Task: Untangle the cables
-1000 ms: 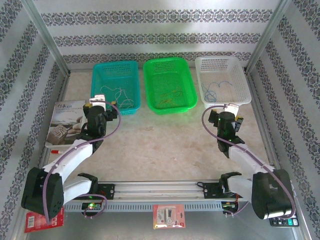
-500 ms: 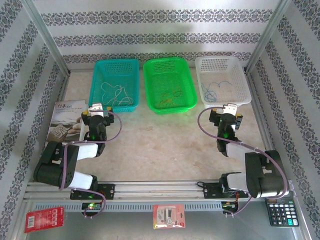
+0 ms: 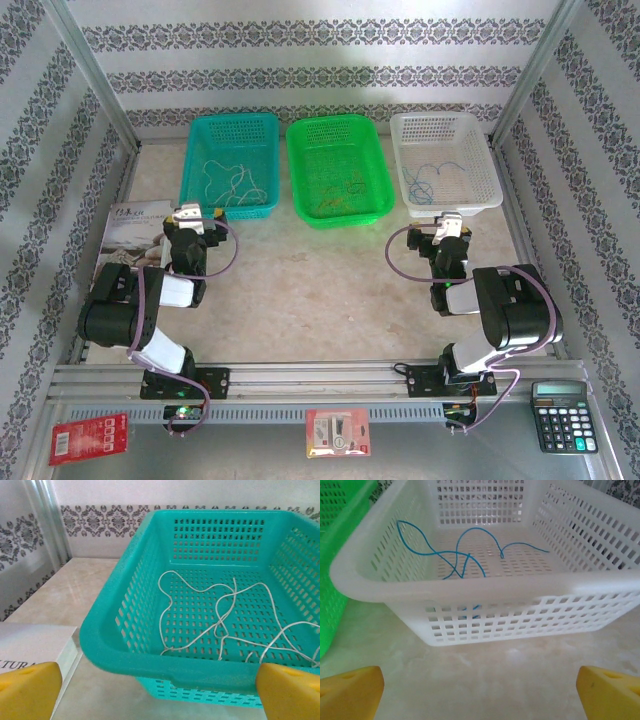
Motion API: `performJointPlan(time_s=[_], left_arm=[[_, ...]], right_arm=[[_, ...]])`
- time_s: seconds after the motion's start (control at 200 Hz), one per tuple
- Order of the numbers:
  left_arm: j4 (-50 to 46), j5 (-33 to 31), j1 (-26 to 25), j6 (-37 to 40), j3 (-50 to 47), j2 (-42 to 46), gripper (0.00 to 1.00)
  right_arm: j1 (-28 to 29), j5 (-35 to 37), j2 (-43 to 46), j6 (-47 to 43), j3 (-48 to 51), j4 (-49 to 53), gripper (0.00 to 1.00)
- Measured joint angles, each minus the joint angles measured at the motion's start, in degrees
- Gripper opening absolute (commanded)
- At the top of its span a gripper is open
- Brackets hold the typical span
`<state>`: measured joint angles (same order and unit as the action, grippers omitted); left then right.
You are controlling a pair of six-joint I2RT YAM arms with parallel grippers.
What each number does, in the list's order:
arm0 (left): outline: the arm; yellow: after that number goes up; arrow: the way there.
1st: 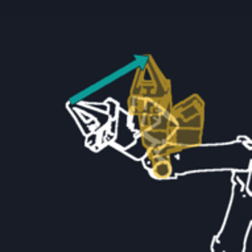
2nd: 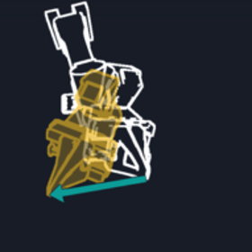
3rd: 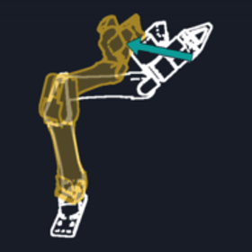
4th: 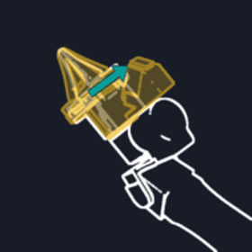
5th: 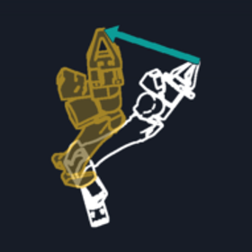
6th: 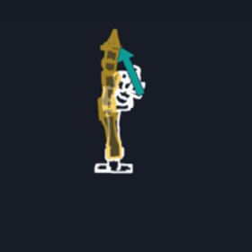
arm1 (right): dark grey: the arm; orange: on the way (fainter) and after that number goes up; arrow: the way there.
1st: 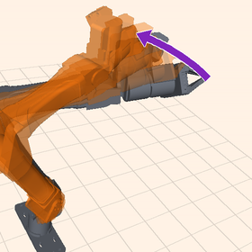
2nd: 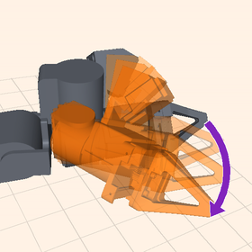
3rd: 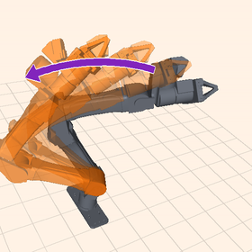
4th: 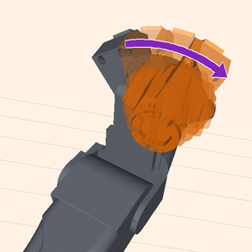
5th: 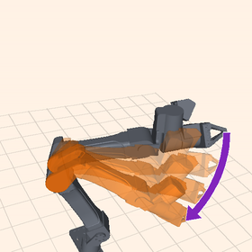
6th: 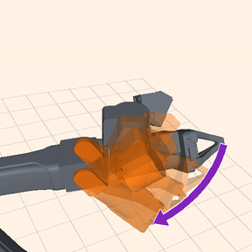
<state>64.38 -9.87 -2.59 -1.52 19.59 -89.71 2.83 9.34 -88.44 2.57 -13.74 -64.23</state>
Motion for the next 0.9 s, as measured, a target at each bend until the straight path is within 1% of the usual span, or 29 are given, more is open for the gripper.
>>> performJointPlan(time_s=[0.18,0.48,0.904], left_arm=[[0.13,1.97,0.04,0.07,0.22,-0.24,1.0],[-3.15,6.67,0.9,0.28,2.36,-0.26,1.0],[-3.54,7.58,1.2,0.28,2.56,-0.26,1.0]], right_arm=[[-0.09,-1.18,0.0,-0.02,-2.05,1.84,0.98],[-0.11,-1.25,0.0,0.02,-6.25,7.13,0.98],[-0.11,-1.05,0.0,0.02,-6.27,8.39,0.98]])
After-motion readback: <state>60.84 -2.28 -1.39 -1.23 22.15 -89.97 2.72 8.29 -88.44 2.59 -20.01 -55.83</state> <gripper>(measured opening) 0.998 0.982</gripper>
